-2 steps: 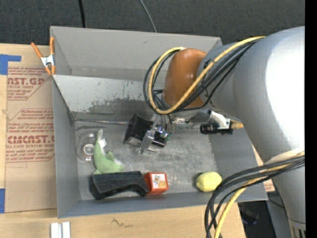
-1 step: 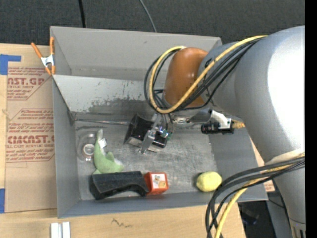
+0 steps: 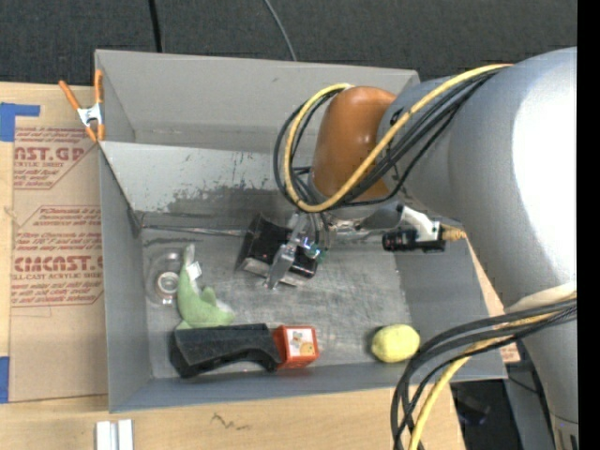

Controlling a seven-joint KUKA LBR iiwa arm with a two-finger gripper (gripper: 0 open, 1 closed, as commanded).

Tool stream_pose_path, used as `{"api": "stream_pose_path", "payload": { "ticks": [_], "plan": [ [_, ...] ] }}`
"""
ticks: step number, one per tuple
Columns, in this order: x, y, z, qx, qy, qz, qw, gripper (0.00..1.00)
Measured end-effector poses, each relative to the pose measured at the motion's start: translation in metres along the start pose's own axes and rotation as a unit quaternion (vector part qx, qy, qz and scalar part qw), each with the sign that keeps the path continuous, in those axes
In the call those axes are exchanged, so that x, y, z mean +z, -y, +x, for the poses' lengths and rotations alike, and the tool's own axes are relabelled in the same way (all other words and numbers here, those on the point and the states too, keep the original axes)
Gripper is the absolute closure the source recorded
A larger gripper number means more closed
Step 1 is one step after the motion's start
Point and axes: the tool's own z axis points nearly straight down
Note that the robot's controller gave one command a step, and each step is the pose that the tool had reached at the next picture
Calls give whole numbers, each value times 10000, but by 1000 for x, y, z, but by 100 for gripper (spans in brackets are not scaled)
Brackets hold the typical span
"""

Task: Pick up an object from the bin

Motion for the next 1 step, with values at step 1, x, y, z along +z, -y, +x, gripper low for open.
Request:
{"api": "stream_pose_path", "payload": {
  "ticks": [1],
  "plan": [
    [-7, 0, 0, 0, 0, -2, 10000, 100]
  ]
}}
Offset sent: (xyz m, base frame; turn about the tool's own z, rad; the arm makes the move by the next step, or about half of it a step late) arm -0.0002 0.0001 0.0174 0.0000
